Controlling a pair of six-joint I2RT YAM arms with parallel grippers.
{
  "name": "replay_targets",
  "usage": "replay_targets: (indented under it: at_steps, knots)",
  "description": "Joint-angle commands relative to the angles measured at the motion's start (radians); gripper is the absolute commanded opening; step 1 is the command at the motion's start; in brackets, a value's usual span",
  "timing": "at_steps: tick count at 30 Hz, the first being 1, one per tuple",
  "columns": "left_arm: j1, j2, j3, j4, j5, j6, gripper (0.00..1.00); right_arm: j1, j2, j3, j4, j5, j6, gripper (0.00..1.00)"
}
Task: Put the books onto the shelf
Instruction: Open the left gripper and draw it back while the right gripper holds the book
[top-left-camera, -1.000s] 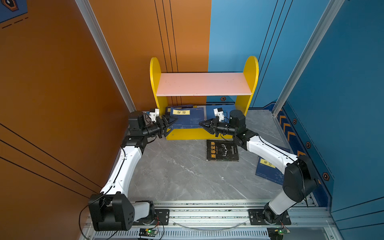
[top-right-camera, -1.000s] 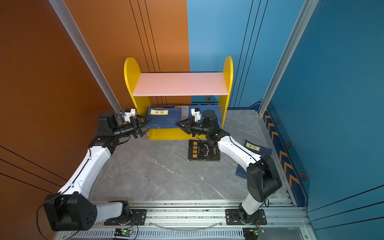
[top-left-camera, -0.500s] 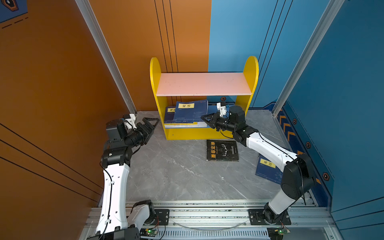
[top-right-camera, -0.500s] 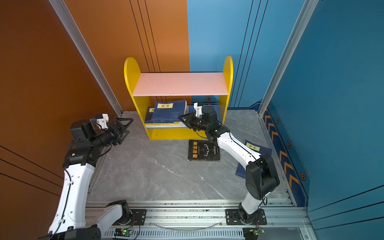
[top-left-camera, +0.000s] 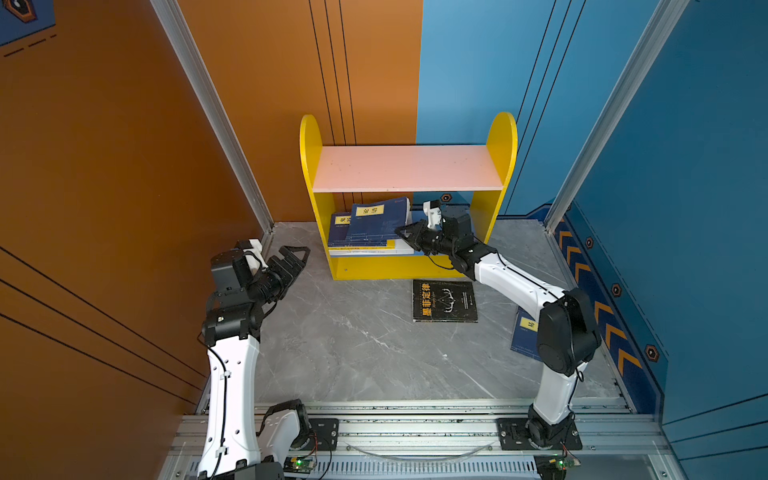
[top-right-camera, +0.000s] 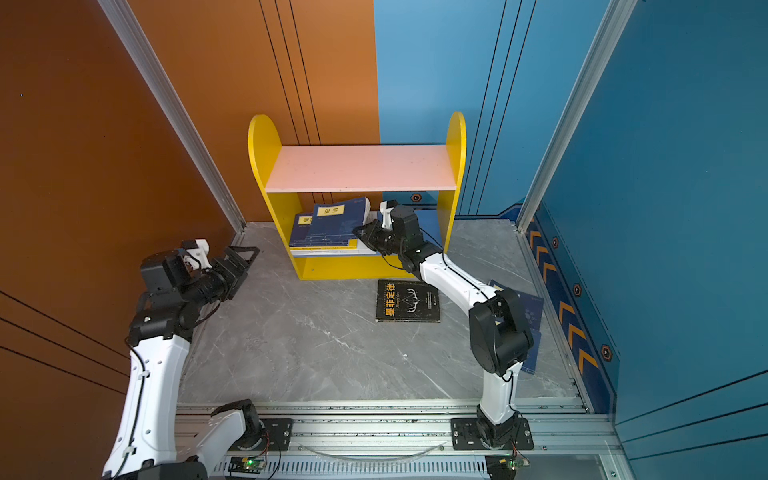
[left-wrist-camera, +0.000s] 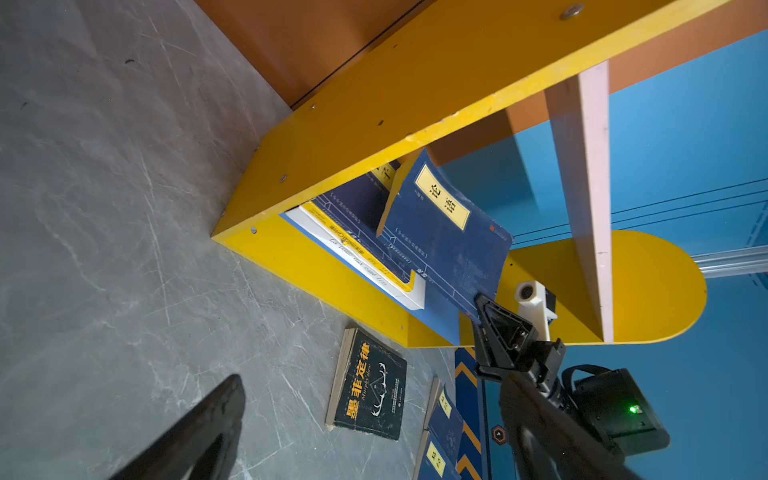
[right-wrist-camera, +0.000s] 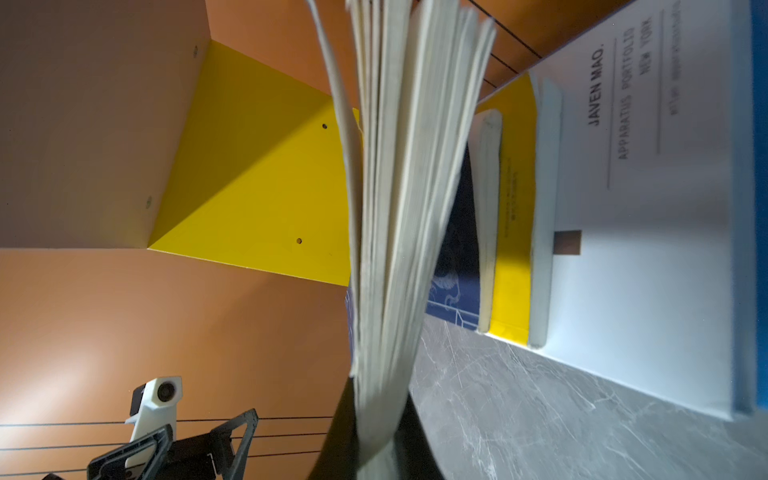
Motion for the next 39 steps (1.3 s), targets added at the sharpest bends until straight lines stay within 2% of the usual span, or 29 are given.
replay_targets:
  at_steps: [1,7,13,22,27,31,39]
  knots:
    - [0.005,-0.009,-0.012,0.051,-0.052,0.033,0.99,0.012,0.049,0.121,-0.015,-0.006,-0.045,0.02]
    - [0.004,0.008,-0.025,0.056,-0.072,0.047,0.98,0.020,0.139,0.262,-0.108,-0.032,-0.080,0.02]
    - [-0.004,0.016,-0.057,0.059,-0.123,0.044,0.98,0.016,0.206,0.360,-0.174,-0.106,-0.089,0.02]
    - [-0.060,0.087,-0.046,0.070,-0.162,0.055,0.98,0.016,0.254,0.376,-0.066,-0.158,0.013,0.02]
    - [-0.073,0.143,-0.006,0.092,-0.146,0.066,0.98,0.019,0.299,0.426,-0.051,-0.177,0.040,0.02]
    - [-0.075,0.166,0.009,0.077,-0.134,0.076,0.98,0.024,0.308,0.448,-0.123,-0.169,-0.003,0.02]
    - [-0.076,0.185,0.007,0.069,-0.130,0.085,0.98,0.031,0.314,0.445,-0.140,-0.165,-0.023,0.02]
